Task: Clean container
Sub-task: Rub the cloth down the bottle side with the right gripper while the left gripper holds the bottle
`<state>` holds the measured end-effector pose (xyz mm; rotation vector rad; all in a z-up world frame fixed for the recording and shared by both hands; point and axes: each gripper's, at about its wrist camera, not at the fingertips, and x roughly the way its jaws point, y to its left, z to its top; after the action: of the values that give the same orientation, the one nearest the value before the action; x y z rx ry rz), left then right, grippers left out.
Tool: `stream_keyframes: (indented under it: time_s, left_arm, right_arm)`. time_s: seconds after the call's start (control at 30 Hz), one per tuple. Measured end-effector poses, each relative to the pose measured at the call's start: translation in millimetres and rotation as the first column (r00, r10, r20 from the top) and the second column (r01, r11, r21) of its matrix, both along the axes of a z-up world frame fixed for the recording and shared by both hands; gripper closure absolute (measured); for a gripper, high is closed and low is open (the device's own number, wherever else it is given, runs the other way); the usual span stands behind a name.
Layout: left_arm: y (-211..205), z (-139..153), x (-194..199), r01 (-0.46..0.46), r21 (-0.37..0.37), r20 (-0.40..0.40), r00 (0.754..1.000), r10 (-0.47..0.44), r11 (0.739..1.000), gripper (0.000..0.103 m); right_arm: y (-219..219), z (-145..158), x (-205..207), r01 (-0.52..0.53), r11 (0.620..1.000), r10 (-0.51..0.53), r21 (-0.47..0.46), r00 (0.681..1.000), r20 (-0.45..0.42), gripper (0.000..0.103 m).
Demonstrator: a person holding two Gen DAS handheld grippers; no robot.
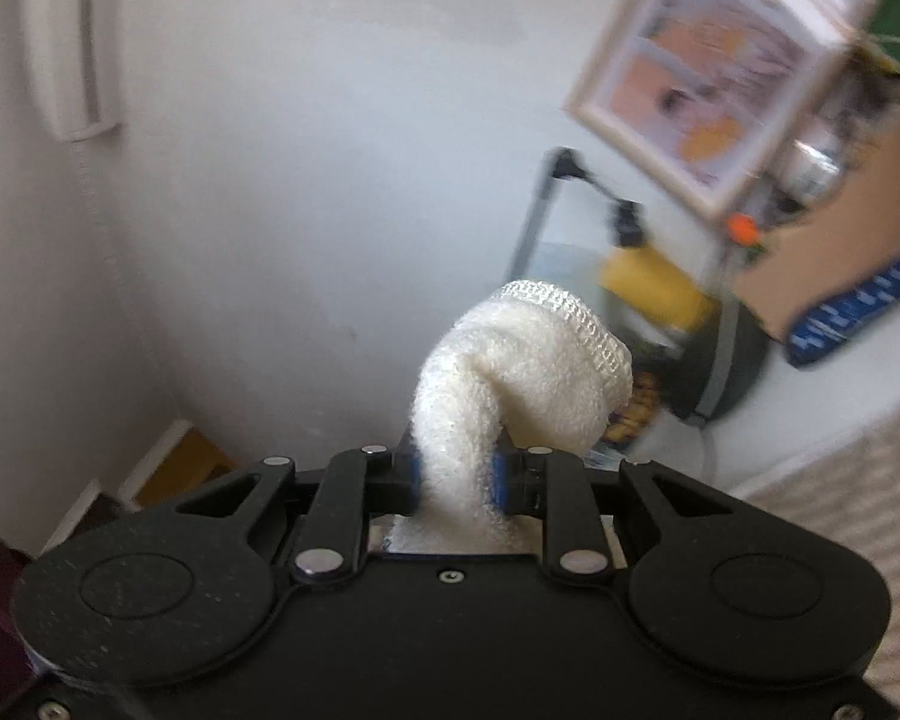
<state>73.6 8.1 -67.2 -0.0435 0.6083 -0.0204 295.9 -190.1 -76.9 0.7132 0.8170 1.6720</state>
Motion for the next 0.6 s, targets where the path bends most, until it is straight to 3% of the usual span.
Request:
stream_keyframes:
  time_s: [0.1, 0.33, 0.6]
  left_arm:
    - [2.5, -1.1, -1.7, -0.009, -0.007, 0.002, 1.000, 0.009, 1.000, 0.039]
    - [7.7, -2.0, -9.1, -0.029, -0.019, 0.003, 1.000, 0.029, 0.999, 0.039]
    - [7.2, -1.9, -12.2, -0.031, -0.014, 0.000, 1.000, 0.031, 0.999, 0.039]
  right_arm:
    - [7.8, -7.0, -1.2, -0.043, 0.999, 0.044, 0.024, 0.999, -0.028, 0.083]
    - [17.0, -76.5, -1.3, -0.009, 0.983, -0.014, -0.185, 0.992, -0.122, 0.083]
    - [18.5, -87.0, -7.7, 0.024, 0.949, -0.033, -0.314, 0.999, -0.022, 0.083]
